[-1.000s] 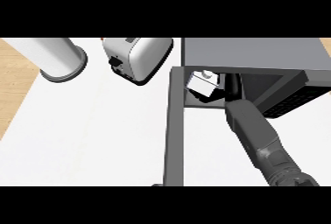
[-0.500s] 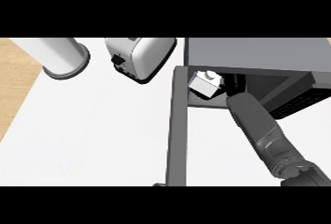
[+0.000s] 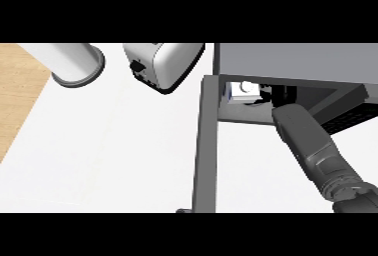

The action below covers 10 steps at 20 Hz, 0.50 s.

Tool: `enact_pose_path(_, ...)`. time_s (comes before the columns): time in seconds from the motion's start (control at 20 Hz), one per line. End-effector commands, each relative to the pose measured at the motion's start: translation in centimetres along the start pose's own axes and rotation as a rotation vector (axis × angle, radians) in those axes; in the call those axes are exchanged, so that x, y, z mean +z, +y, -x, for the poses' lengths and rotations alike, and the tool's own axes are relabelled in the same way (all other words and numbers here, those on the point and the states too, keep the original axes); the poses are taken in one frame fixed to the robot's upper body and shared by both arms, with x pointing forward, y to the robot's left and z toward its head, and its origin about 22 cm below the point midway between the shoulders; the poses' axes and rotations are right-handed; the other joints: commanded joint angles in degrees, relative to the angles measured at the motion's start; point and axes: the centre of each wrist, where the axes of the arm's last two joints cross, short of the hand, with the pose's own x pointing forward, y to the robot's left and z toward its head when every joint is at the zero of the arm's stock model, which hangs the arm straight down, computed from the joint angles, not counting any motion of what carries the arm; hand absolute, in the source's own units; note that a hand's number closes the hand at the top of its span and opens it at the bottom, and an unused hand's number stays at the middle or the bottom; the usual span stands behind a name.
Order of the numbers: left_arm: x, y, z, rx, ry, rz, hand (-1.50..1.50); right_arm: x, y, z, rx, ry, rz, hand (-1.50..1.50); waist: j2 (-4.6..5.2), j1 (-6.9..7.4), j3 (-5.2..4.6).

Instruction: Pick up the milk, place it into the microwave and close the microwave

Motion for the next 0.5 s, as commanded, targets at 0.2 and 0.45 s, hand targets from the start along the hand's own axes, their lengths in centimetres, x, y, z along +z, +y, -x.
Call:
enact_pose_path(0.2, -0.6, 0.3, 0.6, 0.015, 0.015, 0.018, -1.5, -2.2, -2.6, 0.8, 0.019, 0.143, 0.123, 1.5, 0.28, 1.31, -0.22)
enact_pose_path(0.45, -2.3, -0.3, 1.0, 0.025, -0.001, 0.033, -1.5, -2.2, -2.8, 1.0, 0.085, 0.175, 0.145, 1.5, 0.95, 2.12, -0.2)
